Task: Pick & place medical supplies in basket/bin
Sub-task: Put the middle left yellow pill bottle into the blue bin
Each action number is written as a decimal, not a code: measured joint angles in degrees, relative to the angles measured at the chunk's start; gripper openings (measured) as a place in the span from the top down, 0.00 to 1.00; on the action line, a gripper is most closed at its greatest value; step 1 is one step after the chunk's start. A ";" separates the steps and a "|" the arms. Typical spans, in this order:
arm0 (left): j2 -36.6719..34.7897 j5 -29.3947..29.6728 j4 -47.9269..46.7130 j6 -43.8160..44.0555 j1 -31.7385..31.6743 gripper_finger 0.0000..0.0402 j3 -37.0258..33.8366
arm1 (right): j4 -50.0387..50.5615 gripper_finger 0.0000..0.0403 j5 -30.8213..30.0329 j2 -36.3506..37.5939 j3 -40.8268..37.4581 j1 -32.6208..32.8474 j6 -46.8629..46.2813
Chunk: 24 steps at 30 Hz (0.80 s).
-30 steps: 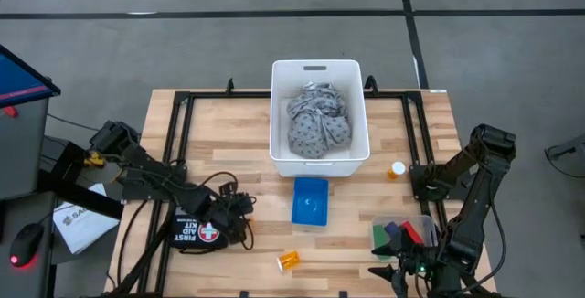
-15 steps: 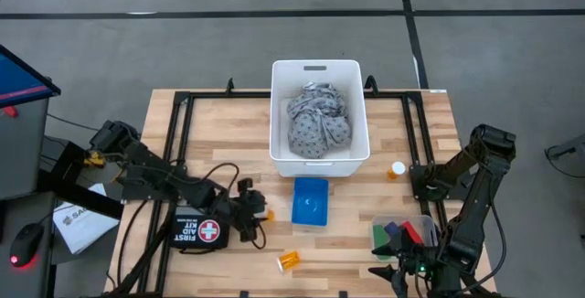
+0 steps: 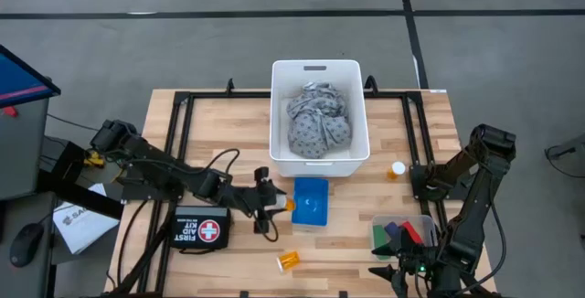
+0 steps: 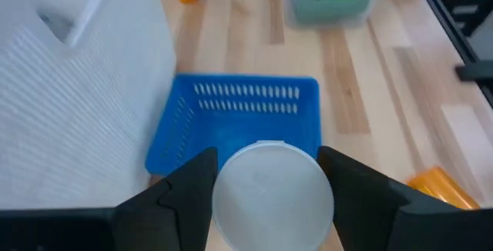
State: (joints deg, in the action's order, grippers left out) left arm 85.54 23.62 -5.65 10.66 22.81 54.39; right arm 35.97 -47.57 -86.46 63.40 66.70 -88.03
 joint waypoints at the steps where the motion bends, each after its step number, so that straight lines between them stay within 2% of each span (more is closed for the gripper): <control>1: 0.00 -0.62 0.76 -0.66 -0.52 0.50 0.00 | 0.00 0.35 0.00 0.00 0.00 0.00 0.00; 8: 4.82 -2.10 8.10 -4.62 -1.62 0.50 0.32 | 0.22 0.35 0.00 0.00 0.00 0.00 0.02; 16: 14.37 0.07 7.63 -9.98 -2.25 0.50 8.61 | 0.24 0.35 0.13 0.00 0.00 0.02 0.13; 20: 17.72 0.10 4.29 -11.04 -4.45 0.50 12.46 | 0.52 0.35 0.17 0.00 -0.01 0.28 0.13; 24: 20.51 -2.69 3.45 -10.87 -6.95 0.50 14.30 | 0.86 0.35 0.57 0.00 -0.02 0.42 -0.02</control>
State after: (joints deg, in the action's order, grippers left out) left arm 106.05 20.94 -2.20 -0.21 15.87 68.69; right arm 36.82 -47.00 -86.46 63.37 67.11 -88.05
